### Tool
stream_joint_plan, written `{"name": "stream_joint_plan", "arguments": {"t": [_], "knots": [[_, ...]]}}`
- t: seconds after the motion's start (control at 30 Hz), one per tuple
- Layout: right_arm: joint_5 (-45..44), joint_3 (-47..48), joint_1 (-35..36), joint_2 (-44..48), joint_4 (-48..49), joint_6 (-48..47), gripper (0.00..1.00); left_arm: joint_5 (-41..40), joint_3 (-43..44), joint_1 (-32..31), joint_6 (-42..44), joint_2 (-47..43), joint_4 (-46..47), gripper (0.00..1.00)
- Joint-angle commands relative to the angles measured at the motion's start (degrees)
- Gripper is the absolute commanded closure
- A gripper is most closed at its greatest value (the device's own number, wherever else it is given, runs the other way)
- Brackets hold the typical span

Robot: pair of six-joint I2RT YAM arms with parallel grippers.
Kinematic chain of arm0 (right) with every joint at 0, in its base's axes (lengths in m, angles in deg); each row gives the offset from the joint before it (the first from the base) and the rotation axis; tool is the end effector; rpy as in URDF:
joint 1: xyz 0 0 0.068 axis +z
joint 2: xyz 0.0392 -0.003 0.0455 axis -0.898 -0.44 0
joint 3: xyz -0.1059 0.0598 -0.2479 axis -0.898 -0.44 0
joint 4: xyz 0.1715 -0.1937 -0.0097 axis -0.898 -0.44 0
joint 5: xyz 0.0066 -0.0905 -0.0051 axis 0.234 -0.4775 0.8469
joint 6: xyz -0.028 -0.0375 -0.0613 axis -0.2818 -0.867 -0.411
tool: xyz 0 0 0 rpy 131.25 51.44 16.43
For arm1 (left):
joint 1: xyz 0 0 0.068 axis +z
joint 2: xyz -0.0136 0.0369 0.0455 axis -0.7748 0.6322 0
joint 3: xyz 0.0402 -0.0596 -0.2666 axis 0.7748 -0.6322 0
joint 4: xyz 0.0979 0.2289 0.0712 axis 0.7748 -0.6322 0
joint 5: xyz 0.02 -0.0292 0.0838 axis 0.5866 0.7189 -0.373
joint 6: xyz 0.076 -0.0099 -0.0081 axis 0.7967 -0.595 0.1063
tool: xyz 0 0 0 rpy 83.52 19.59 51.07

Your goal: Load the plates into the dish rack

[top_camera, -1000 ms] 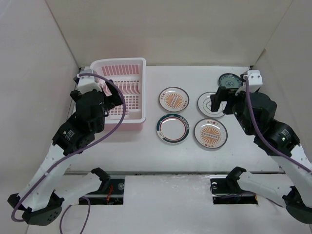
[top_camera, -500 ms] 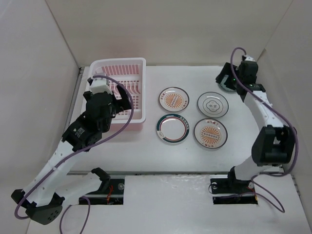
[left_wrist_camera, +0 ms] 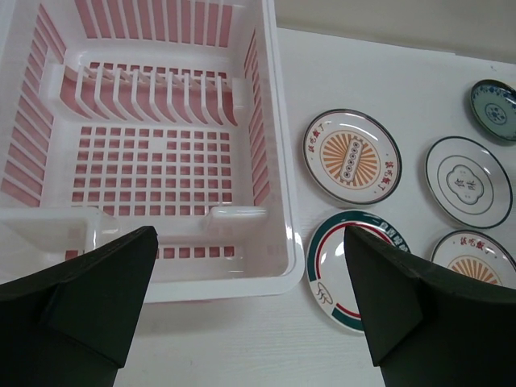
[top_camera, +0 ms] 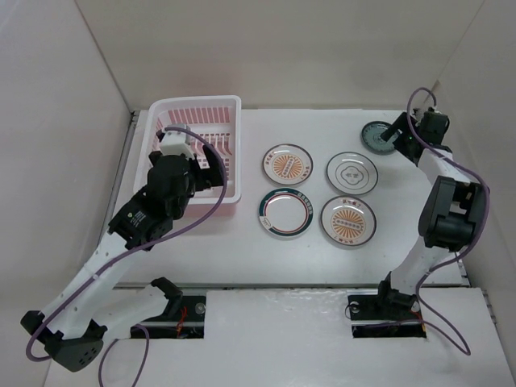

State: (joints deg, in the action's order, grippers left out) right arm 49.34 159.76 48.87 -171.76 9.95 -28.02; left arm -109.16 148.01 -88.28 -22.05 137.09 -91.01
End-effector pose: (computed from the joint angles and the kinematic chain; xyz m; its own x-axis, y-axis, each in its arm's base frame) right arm 0.4281 -0.1032 0.2339 -0.4442 0.5444 -0.7115 0.3328 0.8376 0.4331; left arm 0.1802 -0.1024 0.4105 -0.2265 -0.2095 -0.9512 0.1432 0.9588 -0.2452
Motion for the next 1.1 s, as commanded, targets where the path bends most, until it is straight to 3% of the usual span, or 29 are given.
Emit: {"name": "stream_joint_plan", "arguments": {"t": [0.0, 0.33, 0.83, 1.07], "knots": [[-1.2, 2.6, -2.3, -1.5, 4.5, 2.3, 0.0, 1.7, -0.2, 0.0, 0.9, -0.9, 3.3, 0.0], [2.0, 3.8, -5.7, -9.4, 7.3, 4.3, 0.0, 2.8, -0.7, 0.0, 1.4, -1.6, 3.3, 0.0], [5.9, 14.1, -6.8, -19.1, 7.9, 3.6, 0.04, 6.0, -0.7, 0.0, 1.4, 0.0, 3.3, 0.0], [6.5, 21.0, -6.8, -23.6, 1.9, 3.6, 0.04, 6.0, -0.7, 0.0, 1.4, 0.0, 3.3, 0.0]]}}
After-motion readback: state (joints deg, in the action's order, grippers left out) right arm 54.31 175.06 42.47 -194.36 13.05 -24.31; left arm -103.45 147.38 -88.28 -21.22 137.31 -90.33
